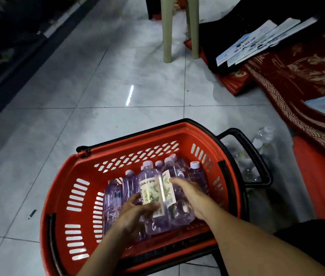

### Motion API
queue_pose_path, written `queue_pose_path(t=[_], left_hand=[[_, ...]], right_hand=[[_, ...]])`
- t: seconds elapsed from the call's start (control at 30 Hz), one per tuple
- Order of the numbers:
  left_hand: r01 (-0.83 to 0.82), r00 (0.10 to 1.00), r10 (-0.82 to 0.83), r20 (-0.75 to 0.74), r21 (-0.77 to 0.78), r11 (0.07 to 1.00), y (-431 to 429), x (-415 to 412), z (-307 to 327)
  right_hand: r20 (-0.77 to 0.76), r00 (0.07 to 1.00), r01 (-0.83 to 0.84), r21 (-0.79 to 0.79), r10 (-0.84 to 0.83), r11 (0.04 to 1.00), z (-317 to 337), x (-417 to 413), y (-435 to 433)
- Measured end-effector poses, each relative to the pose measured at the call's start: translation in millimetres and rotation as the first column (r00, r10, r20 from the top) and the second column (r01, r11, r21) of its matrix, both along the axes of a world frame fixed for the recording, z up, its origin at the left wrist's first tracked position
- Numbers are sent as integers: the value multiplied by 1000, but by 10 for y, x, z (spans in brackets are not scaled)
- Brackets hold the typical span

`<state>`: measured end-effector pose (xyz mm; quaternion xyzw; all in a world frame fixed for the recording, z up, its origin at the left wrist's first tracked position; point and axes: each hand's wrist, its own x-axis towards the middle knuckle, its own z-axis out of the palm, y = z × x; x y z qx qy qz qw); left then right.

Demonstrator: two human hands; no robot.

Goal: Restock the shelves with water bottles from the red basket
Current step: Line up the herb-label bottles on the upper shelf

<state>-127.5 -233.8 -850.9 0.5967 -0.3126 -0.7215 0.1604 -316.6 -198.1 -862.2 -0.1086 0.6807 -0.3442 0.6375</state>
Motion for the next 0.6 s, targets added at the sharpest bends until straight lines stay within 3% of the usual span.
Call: queue_pose_path(t=[0.2, 0.3, 0.43, 0.6], left_hand=[[45, 996, -45, -74, 1, 999, -2, -44, 80], [-10, 992, 5, -127, -46, 999, -39, -90, 252], [-49, 978, 13, -208, -170, 984, -162, -97, 734], [9, 937, -138, -320, -374, 927, -210, -275, 1679]], right_hand=[[182, 983, 40, -54, -29, 998, 196, -61, -114], [306, 952, 42, -105, -8, 994, 432, -63, -195], [275, 961, 43, -241, 25, 969, 923, -123, -216], [219, 974, 168, -509, -62, 844, 1776, -348, 68]])
